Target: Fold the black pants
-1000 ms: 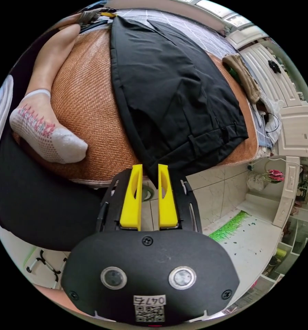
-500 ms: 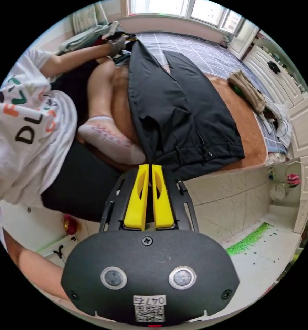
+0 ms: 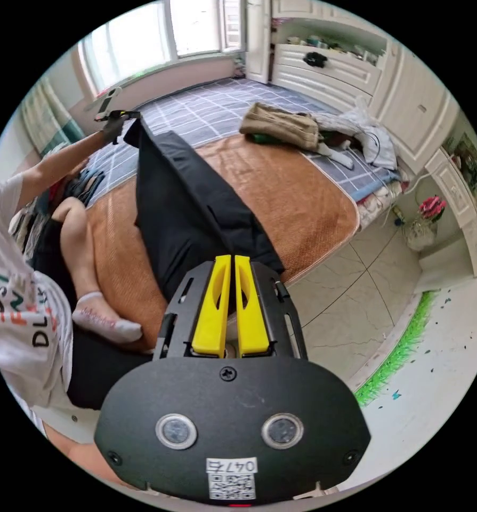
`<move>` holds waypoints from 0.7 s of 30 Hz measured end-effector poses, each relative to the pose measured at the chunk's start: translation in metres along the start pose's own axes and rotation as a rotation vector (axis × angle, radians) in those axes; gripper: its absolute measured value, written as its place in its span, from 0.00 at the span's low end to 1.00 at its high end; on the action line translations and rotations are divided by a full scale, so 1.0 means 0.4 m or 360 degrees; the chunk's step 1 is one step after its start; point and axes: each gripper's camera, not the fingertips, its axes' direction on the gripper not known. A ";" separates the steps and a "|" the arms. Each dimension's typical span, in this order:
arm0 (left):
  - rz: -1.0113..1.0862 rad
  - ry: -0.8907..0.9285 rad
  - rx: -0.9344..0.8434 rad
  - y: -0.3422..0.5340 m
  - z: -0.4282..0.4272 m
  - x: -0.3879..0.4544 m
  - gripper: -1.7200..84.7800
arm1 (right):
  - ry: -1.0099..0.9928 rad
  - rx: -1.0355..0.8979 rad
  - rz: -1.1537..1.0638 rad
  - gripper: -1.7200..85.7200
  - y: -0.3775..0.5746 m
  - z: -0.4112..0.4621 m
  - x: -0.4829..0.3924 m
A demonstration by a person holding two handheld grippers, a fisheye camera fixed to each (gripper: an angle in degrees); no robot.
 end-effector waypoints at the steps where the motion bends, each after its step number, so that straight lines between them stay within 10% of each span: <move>1: 0.0034 -0.0019 -0.0030 -0.046 0.029 0.045 0.01 | 0.0005 -0.0012 0.0027 0.02 -0.013 0.017 0.023; 12: 0.0297 -0.0257 -0.0527 -0.534 0.543 0.509 0.10 | -0.0143 -0.0179 0.0447 0.03 -0.076 0.285 0.268; 21: 0.0173 0.0306 -0.0224 -0.618 0.362 0.340 0.15 | 0.0189 0.0120 0.0803 0.09 0.048 0.195 0.201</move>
